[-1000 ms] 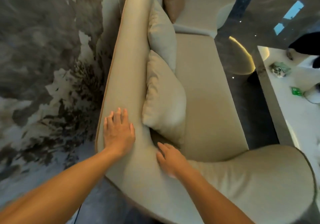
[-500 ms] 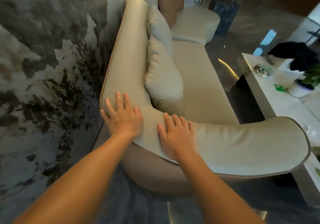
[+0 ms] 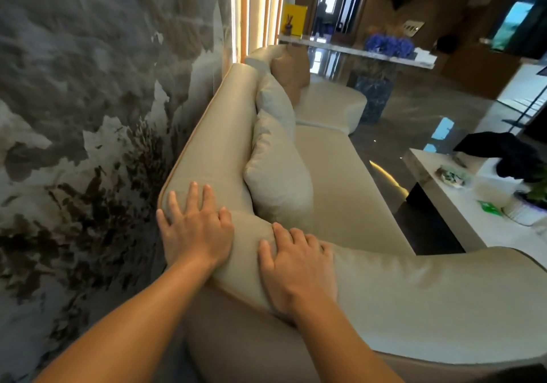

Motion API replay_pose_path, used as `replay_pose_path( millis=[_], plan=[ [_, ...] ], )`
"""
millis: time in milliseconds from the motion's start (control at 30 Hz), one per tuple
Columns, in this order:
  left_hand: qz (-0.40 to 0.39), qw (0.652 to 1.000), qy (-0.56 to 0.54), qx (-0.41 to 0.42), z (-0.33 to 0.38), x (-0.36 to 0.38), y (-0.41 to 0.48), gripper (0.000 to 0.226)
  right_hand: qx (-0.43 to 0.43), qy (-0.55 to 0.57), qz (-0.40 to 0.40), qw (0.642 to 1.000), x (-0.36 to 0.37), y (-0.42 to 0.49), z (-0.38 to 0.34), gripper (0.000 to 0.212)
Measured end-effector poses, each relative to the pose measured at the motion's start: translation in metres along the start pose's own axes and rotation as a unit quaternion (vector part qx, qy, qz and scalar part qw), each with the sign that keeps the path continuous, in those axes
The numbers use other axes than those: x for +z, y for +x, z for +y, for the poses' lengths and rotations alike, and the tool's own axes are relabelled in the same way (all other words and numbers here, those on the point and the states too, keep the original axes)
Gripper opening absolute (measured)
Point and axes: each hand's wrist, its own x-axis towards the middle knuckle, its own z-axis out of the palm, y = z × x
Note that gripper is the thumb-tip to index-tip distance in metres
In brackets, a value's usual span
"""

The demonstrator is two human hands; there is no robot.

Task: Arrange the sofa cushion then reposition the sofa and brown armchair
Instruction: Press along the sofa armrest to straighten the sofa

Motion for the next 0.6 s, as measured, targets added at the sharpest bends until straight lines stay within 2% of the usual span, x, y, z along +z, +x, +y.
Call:
replay_pose_path(
  millis=[200,500,600],
  plan=[
    [0.013,1.0,0.003,0.009,-0.013,0.012,0.055,0.067,0.011,-0.006,0.011,1.0,0.012,0.047,-0.022,0.068],
    [-0.014,1.0,-0.003,0.026,-0.026,0.004,0.068,0.065,0.035,-0.023,-0.004,0.999,0.016,0.051,-0.041,0.068],
    [-0.016,0.999,0.003,0.03,-0.03,0.005,0.075,0.065,0.014,-0.009,-0.018,1.0,0.016,0.055,-0.043,0.071]
  ],
)
